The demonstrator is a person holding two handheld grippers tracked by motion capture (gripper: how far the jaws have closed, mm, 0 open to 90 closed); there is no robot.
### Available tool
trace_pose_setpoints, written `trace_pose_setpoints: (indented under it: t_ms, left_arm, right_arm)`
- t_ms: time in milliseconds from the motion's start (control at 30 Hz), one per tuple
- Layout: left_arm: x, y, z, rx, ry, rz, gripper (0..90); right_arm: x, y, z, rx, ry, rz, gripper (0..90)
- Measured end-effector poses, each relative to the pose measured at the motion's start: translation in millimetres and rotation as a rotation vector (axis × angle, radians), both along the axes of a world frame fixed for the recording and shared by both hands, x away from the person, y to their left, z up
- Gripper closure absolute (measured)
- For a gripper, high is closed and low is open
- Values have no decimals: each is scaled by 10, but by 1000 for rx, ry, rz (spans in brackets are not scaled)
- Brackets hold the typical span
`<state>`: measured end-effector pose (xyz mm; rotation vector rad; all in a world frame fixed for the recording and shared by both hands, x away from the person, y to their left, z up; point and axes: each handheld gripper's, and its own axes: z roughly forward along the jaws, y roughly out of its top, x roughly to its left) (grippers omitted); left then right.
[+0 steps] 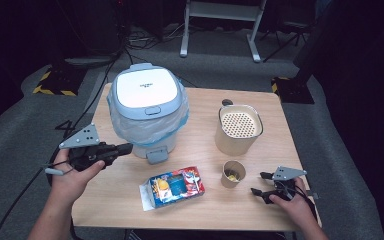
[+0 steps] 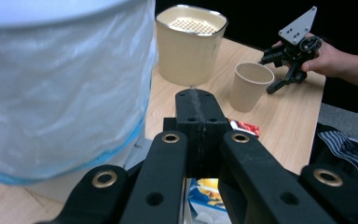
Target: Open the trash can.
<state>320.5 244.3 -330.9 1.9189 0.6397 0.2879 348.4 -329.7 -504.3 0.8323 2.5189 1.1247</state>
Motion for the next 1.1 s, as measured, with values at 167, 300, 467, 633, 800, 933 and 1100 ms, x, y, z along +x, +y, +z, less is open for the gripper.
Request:
trace_pose_setpoints:
  t_ms: [167, 300, 467, 633, 800, 933, 1100]
  left_arm:
    - [4, -49, 126, -17, -22, 16, 899]
    - [9, -100, 221, -23, -41, 20, 899]
    - [52, -170, 357, -39, -69, 18, 900]
    - [169, -272, 499, -101, -96, 1, 899]
    - [281, -330, 551, -98, -106, 26, 899]
    - [437, -402, 538, -51, -111, 49, 900]
    - [616, -421, 452, -8, -98, 97, 900]
  right_arm:
    - [1, 0, -1, 2, 1, 1, 237]
    - [0, 0, 0, 0, 0, 0, 237]
    - [0, 0, -1, 2, 0, 1, 237]
    - [1, 0, -1, 2, 0, 1, 237]
    - [0, 0, 0, 0, 0, 0, 237]
    - [0, 0, -1, 2, 1, 1, 237]
    - [1, 0, -1, 2, 0, 1, 237]
